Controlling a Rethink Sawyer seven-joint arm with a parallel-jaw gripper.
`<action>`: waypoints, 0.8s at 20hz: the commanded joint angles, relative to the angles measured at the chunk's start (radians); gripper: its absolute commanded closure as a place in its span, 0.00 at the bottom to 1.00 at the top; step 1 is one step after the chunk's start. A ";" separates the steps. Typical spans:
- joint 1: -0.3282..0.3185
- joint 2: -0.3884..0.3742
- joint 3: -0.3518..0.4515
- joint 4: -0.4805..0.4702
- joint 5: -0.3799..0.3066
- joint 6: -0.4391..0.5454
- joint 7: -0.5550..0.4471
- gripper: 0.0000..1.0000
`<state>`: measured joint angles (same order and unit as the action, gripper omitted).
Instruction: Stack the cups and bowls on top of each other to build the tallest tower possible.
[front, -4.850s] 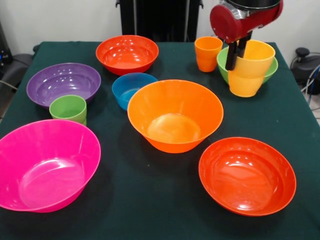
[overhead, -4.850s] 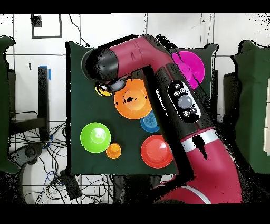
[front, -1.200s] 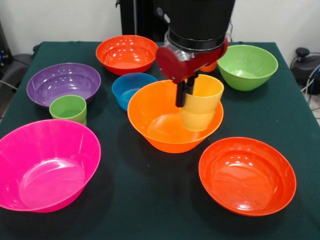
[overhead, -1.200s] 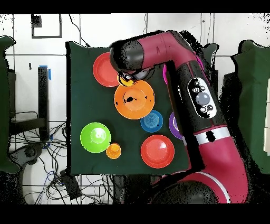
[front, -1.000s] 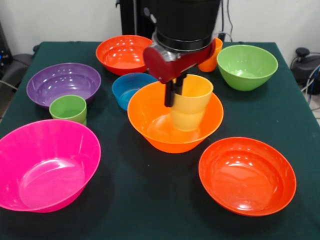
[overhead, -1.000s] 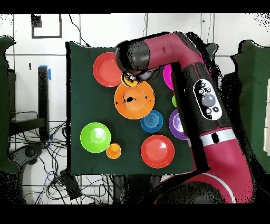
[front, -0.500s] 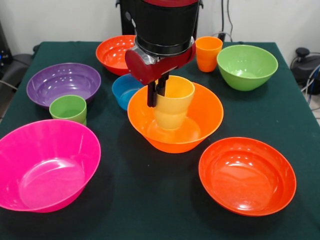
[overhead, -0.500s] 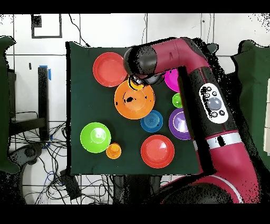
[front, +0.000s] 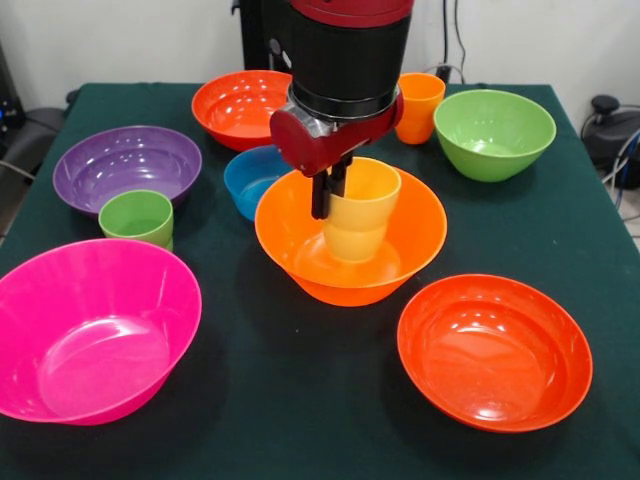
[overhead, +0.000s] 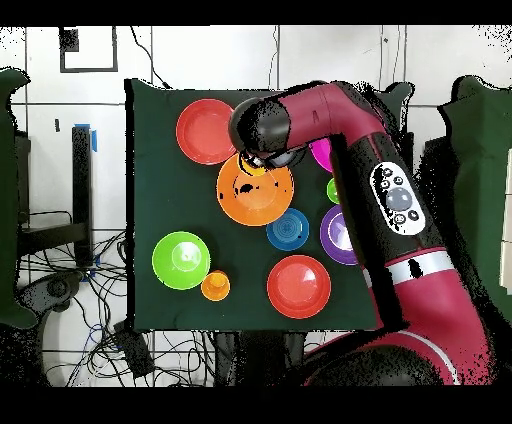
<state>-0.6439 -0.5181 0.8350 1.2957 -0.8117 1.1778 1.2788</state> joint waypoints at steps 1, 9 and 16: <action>0.009 0.022 -0.052 0.064 -0.058 -0.074 -0.191 1.00; 0.018 0.057 -0.057 0.042 -0.059 -0.092 -0.198 1.00; 0.018 0.085 -0.059 0.043 -0.063 -0.121 -0.189 1.00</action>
<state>-0.6439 -0.4829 0.8254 1.3071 -0.8117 1.1329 1.2788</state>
